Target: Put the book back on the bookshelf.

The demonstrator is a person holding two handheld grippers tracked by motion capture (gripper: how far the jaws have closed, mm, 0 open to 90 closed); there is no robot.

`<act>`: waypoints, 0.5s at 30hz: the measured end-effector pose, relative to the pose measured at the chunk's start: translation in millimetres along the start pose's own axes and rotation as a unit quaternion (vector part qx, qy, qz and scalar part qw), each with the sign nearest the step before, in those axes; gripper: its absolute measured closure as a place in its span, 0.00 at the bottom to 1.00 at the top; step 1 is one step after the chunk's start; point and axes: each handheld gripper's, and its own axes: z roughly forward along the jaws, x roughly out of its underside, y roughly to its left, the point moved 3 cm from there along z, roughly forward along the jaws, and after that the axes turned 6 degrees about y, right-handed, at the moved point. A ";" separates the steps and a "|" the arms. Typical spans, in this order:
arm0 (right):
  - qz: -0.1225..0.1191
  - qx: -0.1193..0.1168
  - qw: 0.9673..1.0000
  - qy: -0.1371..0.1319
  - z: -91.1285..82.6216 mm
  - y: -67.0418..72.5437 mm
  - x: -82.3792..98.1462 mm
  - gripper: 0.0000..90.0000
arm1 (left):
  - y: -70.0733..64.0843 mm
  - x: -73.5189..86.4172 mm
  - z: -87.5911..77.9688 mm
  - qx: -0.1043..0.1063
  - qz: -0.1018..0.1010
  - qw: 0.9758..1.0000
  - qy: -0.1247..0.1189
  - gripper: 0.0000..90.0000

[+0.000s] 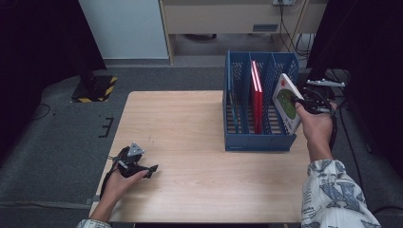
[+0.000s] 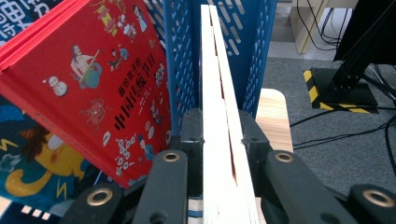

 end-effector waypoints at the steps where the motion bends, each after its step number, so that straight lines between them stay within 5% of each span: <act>1: 0.000 0.000 1.000 0.002 1.9 0.3 -0.4 0.85 | -0.2 0.0 0.2 0.000 0.001 1.000 0.001 0.04; 15: 0.001 0.008 1.000 0.015 43.4 2.2 -5.3 0.85 | 0.0 0.2 0.9 0.000 0.001 1.000 0.001 0.04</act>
